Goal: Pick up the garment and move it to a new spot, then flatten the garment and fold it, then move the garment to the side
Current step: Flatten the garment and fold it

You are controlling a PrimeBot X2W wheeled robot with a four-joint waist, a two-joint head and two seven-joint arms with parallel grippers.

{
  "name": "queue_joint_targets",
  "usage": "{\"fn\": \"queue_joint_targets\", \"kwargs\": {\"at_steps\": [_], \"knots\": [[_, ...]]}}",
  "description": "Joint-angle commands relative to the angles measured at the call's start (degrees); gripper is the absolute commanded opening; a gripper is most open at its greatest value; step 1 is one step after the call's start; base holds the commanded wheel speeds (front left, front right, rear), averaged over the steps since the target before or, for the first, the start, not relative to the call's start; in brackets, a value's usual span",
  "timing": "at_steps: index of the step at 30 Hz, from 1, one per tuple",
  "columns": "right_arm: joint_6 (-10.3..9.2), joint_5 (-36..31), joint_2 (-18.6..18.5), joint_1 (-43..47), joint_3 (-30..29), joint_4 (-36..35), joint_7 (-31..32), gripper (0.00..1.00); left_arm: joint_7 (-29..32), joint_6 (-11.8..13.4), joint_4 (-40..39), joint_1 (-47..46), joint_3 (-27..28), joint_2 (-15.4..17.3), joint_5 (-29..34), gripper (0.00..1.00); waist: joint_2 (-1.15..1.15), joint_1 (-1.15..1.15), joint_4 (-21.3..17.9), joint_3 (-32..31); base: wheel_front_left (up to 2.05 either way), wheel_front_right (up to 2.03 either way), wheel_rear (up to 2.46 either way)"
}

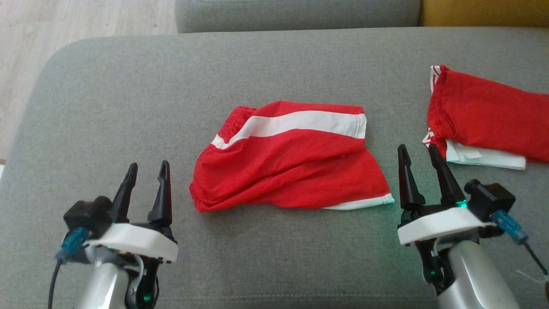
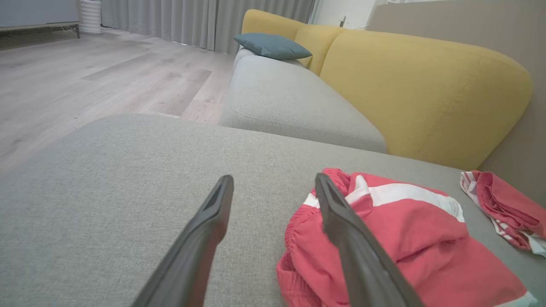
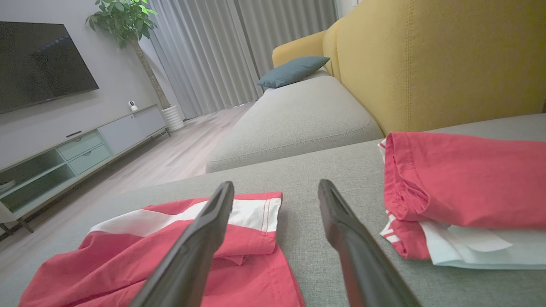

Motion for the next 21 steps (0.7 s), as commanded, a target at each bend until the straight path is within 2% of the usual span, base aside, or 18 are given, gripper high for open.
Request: {"fn": "queue_joint_targets", "kwargs": {"at_steps": [1, 5, 11, 21], "knots": [[0.12, 0.4, -0.1, -1.4, 1.4, -2.1, -0.5, 1.0, -0.7, -0.6, -1.2, -3.2, 2.4, 0.4, 0.9, 1.0, 0.0, 0.0, -0.1, 0.3, 0.0, 0.0, 0.0], [0.12, 0.3, -0.1, -1.8, 1.4, -2.5, -0.5, 1.0, 0.3, -2.6, 2.5, -6.4, 0.8, 1.1, 2.1, 1.0, 0.0, 0.0, -0.7, 1.7, 0.0, 0.0, 0.0], [0.12, 0.1, -0.1, -2.5, 1.3, -2.9, -0.5, 1.0, 7.4, -5.2, 7.4, -12.8, -2.4, 2.8, 1.1, 1.0, 0.0, 0.0, -1.2, 3.9, 0.0, 0.0, 0.0], [0.12, -0.3, -0.1, -3.8, 1.5, -3.5, -0.5, 1.0, 15.9, -6.7, 13.1, -22.2, -8.4, 5.7, -1.3, 1.0, 0.0, 0.0, -2.4, 7.4, 0.0, 0.0, 0.0]]}}
